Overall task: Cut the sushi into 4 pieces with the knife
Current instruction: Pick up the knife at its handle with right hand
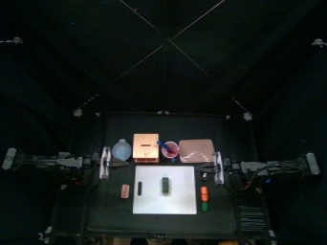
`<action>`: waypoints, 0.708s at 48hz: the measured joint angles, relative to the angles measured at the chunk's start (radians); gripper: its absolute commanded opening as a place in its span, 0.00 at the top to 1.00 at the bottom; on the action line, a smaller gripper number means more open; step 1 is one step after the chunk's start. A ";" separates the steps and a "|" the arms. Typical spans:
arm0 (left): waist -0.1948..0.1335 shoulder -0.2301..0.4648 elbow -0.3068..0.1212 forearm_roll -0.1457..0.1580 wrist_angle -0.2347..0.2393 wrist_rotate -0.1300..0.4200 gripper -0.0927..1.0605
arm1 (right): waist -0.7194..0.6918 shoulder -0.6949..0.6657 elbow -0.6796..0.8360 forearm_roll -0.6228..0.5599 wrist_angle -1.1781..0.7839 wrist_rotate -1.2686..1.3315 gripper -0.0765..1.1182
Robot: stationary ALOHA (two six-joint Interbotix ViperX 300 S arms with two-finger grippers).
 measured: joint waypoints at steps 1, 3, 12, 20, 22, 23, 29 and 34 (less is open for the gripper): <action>0.000 0.003 0.002 0.000 -0.002 0.000 0.96 | 0.000 -0.002 0.000 -0.002 0.000 0.000 0.95; 0.000 0.009 0.008 0.000 -0.012 0.003 0.98 | -0.005 0.002 0.000 -0.002 0.000 -0.005 0.94; 0.000 0.044 0.014 0.000 -0.055 0.002 0.95 | -0.034 0.034 -0.008 0.025 0.000 0.021 0.91; 0.002 0.098 0.014 -0.002 -0.074 0.002 0.95 | -0.094 0.080 -0.071 0.080 0.017 0.025 0.91; 0.002 0.109 0.014 -0.002 -0.074 0.002 0.95 | -0.109 0.091 -0.091 0.084 0.034 0.026 0.91; 0.000 0.114 0.014 -0.002 -0.074 0.003 0.95 | -0.117 0.097 -0.101 0.084 0.043 0.025 0.91; 0.000 0.144 0.009 -0.002 -0.075 0.000 0.95 | -0.150 0.150 -0.192 0.086 0.143 0.025 0.91; 0.002 0.161 0.009 -0.002 -0.075 0.002 0.95 | -0.181 0.221 -0.285 0.086 0.268 0.023 0.91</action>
